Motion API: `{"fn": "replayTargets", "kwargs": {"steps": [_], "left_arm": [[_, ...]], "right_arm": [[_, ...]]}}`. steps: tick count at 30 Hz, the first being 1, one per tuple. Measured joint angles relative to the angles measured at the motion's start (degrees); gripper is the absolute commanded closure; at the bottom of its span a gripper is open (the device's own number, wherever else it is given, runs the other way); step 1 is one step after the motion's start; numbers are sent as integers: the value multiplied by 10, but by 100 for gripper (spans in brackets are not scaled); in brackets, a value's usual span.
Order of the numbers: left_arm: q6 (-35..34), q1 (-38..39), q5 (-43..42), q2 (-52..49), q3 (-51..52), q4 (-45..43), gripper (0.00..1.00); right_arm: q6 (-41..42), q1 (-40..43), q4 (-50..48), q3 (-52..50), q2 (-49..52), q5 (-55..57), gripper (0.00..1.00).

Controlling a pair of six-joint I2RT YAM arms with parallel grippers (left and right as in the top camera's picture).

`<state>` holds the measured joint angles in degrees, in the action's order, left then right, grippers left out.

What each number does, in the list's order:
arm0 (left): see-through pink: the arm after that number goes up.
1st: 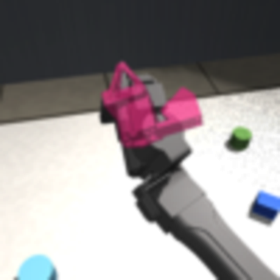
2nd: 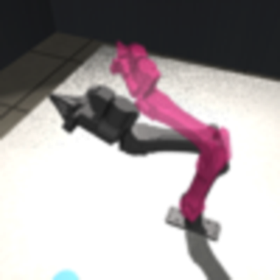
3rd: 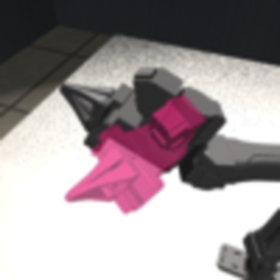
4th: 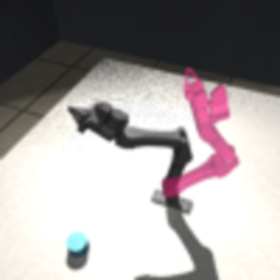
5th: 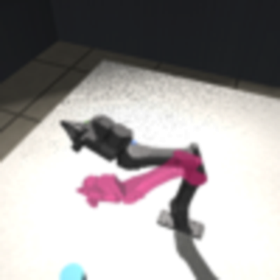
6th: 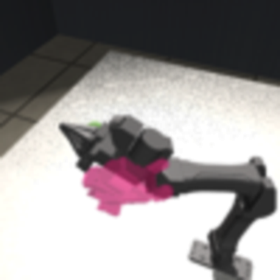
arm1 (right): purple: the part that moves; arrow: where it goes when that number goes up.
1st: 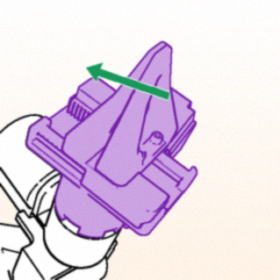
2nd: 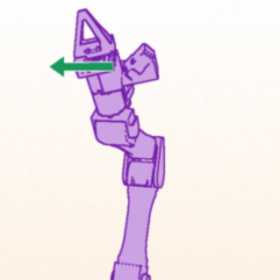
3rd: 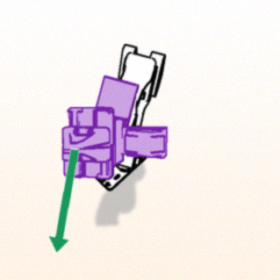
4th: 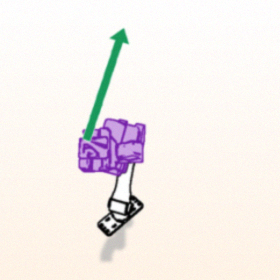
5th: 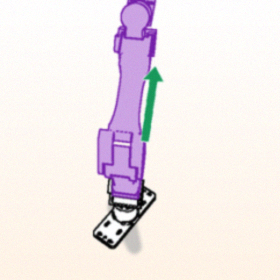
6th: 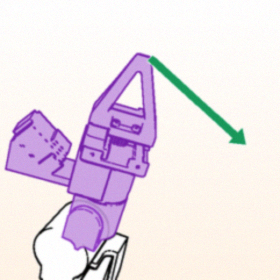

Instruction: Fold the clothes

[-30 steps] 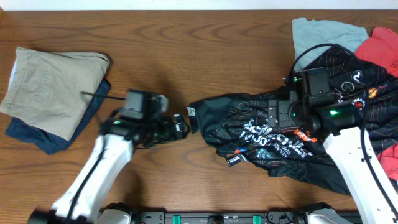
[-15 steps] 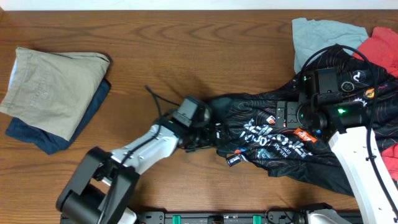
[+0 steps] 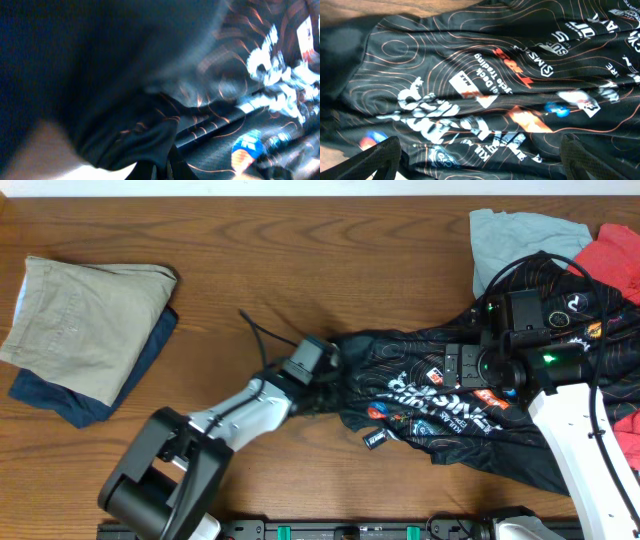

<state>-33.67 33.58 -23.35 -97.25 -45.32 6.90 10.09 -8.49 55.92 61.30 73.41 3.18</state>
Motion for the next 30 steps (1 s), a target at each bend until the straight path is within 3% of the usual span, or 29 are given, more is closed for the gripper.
{"fn": "replayTargets", "kwargs": {"steps": [4, 10, 11, 14, 17, 22, 26, 30], "left_arm": [[34, -95, 20, 22, -14, 22, 94], [71, -289, 41, 50, -112, 7, 94], [74, -319, 44, 51, -134, 1, 77], [83, -377, 53, 57, -176, -4, 2], [85, -405, 44, 64, -193, 17, 2], [86, -396, 10, 66, -193, 192, 2], [86, -357, -3, 66, -188, 359, 2], [86, -297, -9, 66, -164, 432, 2]], "right_arm": [[0, 8, 6, 0, 0, 6, 1], [0, 24, 9, 0, 0, 12, 1], [0, 26, 9, 0, 0, 14, 1], [0, 27, 9, 0, 0, 14, 1], [0, 27, 9, 0, 0, 14, 1], [0, 27, 8, 0, 0, 14, 1], [0, 27, 9, 0, 0, 14, 1], [0, 27, 8, 0, 0, 14, 1]]}}
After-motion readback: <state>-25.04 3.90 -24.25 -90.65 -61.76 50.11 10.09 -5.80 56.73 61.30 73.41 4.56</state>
